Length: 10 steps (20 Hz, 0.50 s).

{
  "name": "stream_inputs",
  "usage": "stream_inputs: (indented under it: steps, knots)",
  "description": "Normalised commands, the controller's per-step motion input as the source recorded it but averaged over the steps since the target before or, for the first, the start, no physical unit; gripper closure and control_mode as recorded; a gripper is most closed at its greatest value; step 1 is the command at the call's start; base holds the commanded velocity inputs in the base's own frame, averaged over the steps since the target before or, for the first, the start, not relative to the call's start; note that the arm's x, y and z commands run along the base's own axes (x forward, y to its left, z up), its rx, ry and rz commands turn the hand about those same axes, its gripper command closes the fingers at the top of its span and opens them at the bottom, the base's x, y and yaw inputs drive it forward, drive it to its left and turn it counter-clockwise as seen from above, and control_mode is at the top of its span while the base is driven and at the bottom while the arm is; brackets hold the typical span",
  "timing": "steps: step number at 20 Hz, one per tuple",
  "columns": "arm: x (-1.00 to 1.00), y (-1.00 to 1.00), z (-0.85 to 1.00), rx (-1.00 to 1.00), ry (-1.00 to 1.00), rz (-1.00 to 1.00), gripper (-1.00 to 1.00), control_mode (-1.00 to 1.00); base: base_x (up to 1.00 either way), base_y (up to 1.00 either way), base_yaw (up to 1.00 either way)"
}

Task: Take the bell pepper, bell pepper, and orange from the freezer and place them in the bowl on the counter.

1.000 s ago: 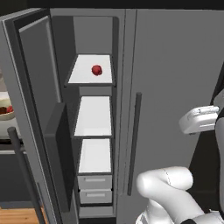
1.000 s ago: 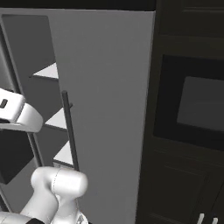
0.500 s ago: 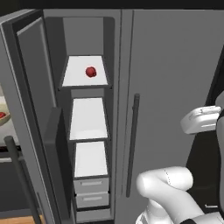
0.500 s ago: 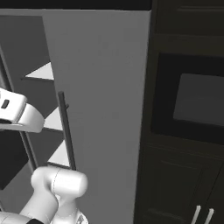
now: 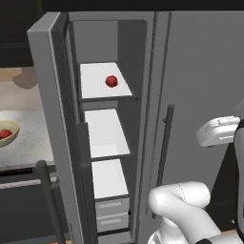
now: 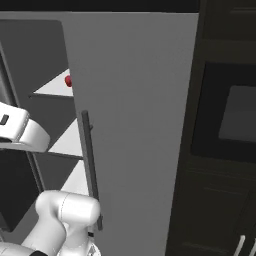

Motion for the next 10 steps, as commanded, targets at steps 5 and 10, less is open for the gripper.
stream_inputs:
  steps: [5,10]
  knots:
    - [0.00,0.00,0.00,0.00,0.00,0.00,-1.00,1.00,0.40,0.35,0.00]
    - [0.00,0.00,0.00,0.00,0.00,0.00,-1.00,1.00,0.64,0.03,0.00]
